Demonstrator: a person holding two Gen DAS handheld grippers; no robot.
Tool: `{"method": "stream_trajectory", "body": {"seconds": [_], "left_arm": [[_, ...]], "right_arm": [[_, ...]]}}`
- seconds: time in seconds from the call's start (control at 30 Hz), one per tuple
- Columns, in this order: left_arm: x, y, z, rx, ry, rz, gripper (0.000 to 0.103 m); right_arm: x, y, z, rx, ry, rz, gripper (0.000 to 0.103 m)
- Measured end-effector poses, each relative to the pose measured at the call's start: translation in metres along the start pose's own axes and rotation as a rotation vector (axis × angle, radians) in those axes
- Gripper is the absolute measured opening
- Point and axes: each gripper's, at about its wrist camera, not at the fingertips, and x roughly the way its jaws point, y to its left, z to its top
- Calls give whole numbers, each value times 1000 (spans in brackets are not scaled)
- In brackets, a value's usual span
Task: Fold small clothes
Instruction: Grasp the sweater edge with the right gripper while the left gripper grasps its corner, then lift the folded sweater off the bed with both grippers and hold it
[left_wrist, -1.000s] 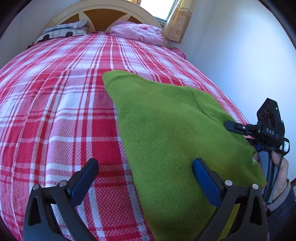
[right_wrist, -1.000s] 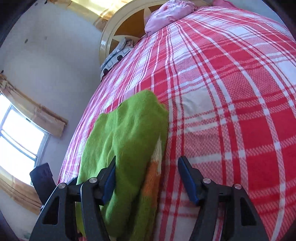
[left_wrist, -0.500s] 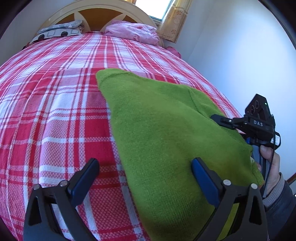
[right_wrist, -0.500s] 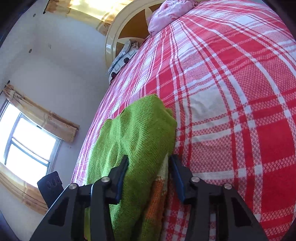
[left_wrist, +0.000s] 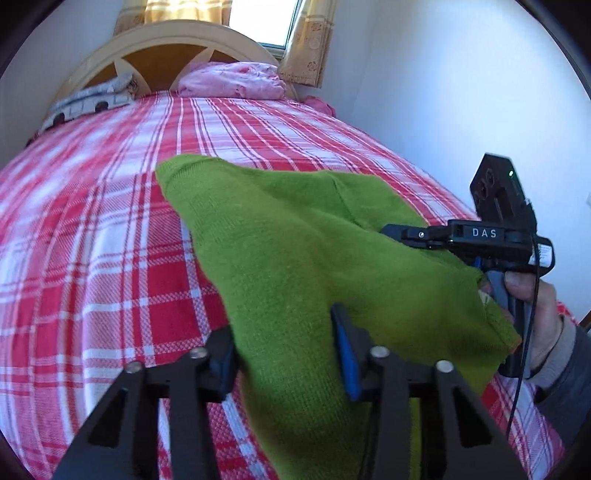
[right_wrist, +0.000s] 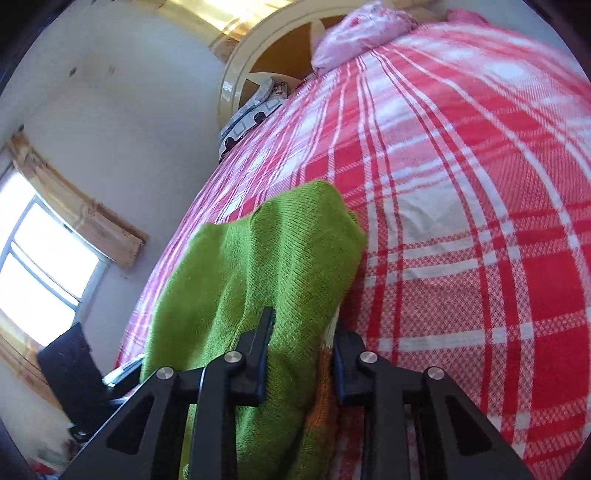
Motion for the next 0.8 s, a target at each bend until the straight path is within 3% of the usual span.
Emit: {"method": "stream_trajectory", "body": {"seconds": [0.37,0.8], "left_arm": [[-57,-1,-9,12,-58,21,37],[-135,36,-40,-58,-110,105,37]], "right_arm": [[-16,46,-18,-12,-23,95,24],[9,130,-60,-57,26,204,23]]}}
